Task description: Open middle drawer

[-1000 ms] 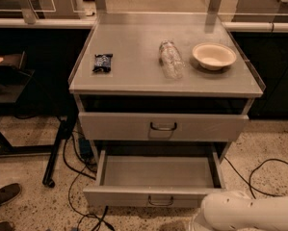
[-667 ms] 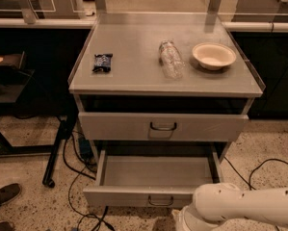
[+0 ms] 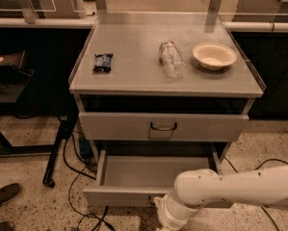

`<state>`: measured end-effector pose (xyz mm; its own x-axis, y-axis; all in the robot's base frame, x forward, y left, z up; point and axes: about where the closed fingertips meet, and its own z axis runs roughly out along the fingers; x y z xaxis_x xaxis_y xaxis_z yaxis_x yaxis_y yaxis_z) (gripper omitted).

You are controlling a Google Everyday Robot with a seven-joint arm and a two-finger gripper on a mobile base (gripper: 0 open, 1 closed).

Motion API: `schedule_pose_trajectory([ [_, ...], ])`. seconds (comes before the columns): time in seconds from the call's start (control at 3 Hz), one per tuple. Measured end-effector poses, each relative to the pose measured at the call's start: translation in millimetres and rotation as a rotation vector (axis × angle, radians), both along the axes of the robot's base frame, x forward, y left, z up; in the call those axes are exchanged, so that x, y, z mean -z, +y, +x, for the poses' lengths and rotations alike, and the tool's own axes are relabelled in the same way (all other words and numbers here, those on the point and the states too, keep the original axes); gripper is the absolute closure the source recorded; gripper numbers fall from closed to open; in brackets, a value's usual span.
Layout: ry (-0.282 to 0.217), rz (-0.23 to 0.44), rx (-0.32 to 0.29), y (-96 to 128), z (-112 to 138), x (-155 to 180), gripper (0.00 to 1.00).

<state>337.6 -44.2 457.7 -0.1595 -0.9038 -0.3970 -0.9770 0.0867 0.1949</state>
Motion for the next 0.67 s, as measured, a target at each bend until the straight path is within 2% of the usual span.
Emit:
schedule_pose_trajectory([
  [0.33,-0.024,-0.012,-0.059,30.2,25.9,8.9,0.00],
  [0.67,-0.024,-0.012,-0.060,30.4,25.7,9.1,0.00],
])
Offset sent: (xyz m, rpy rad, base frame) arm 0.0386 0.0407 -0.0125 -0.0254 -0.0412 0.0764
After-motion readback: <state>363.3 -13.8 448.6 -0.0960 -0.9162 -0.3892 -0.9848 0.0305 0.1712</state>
